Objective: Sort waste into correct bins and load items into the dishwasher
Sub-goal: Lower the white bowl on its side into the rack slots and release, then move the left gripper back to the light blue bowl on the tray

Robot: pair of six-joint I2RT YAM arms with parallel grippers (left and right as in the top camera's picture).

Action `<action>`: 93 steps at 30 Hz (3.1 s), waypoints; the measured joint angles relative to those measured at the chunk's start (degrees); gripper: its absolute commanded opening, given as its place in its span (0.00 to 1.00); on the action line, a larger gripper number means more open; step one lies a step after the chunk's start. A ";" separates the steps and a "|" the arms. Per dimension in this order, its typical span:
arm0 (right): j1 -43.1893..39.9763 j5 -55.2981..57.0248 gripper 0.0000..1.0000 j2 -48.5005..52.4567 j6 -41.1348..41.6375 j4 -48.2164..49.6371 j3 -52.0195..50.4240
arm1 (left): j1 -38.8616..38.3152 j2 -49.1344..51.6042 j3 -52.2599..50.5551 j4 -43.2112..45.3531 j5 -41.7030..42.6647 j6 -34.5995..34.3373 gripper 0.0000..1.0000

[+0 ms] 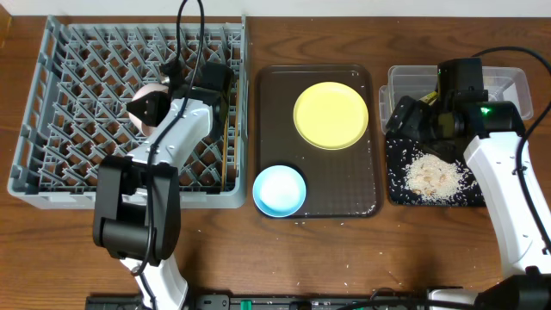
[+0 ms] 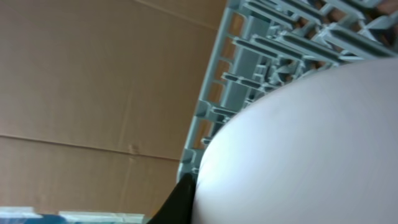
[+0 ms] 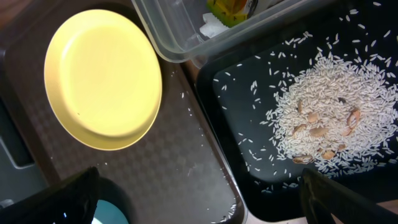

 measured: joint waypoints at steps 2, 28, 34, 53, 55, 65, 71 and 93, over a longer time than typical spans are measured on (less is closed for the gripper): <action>0.00 0.00 0.99 0.00 0.00 0.00 0.00 | -0.04 0.09 0.00 0.15 -1.14 -0.09 0.08; 0.00 0.00 0.99 0.00 0.00 0.00 0.00 | 0.94 0.22 -0.09 8.48 0.61 -0.15 0.10; 0.00 0.00 0.99 0.00 0.00 0.00 0.00 | -0.09 0.22 -0.09 5.99 2.38 -0.15 0.15; 0.00 0.00 0.99 0.00 0.00 0.00 0.00 | -8.00 0.26 -0.15 -3.30 5.22 -1.01 0.47; 0.00 0.00 0.99 0.00 0.00 0.00 0.00 | -9.44 0.26 -0.15 -3.56 5.42 -1.20 0.49; 0.00 0.00 0.99 0.00 0.00 0.00 0.00 | -13.35 0.15 -0.15 -5.92 5.40 -1.40 0.54; 0.00 0.00 0.99 0.00 0.00 0.00 0.00 | -16.52 -5.31 -0.15 -5.70 11.67 -1.49 0.49; 0.00 0.00 0.99 0.00 0.00 -0.02 0.00 | -23.52 -23.43 -8.37 -12.31 82.09 -14.40 0.46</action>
